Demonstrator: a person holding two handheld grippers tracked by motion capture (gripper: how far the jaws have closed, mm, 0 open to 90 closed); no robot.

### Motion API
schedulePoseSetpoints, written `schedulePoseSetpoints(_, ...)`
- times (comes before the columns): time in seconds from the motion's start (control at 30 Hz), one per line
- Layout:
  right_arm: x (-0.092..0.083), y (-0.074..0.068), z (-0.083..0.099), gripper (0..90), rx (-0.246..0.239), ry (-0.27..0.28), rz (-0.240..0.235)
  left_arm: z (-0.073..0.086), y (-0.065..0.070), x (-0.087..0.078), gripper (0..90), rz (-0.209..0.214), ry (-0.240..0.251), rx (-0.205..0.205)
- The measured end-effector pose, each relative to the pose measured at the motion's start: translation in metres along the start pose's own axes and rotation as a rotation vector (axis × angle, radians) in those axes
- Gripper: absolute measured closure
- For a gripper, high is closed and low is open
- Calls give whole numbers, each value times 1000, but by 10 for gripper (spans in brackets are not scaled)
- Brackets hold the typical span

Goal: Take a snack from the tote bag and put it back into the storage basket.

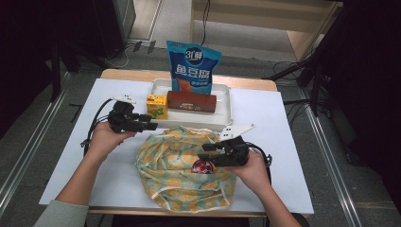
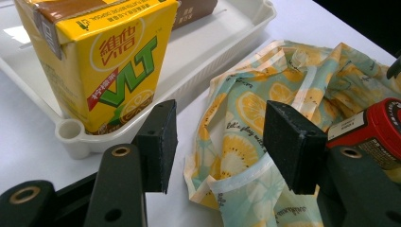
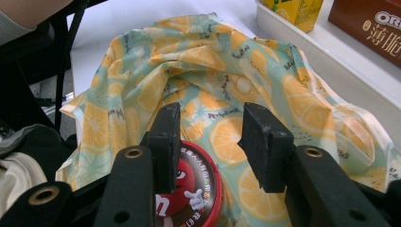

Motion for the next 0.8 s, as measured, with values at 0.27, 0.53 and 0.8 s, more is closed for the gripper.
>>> schedulePoseSetpoints(0.27, 3, -1, 5, 585, -4, -13, 1, 1, -2, 0, 453, -2, 5, -3)
schedulePoseSetpoints(0.53, 6, -3, 10, 560, -3, -23, -1, 0, -2, 0, 452, -5, 9, -3)
schedulePoseSetpoints(0.8, 9, -6, 16, 509, -10, -39, -8, 1, -3, 0, 451, -4, 8, -6)
Point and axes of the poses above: each handheld gripper's, and its own axes: x roughly forward along the jaws, z roughly out of its underside, y roughly to its right, the point moved 3 cm from there along x, roughly forward along the jaws, and after that the axes turned 9 degrees about x, right-handed, at the moved point
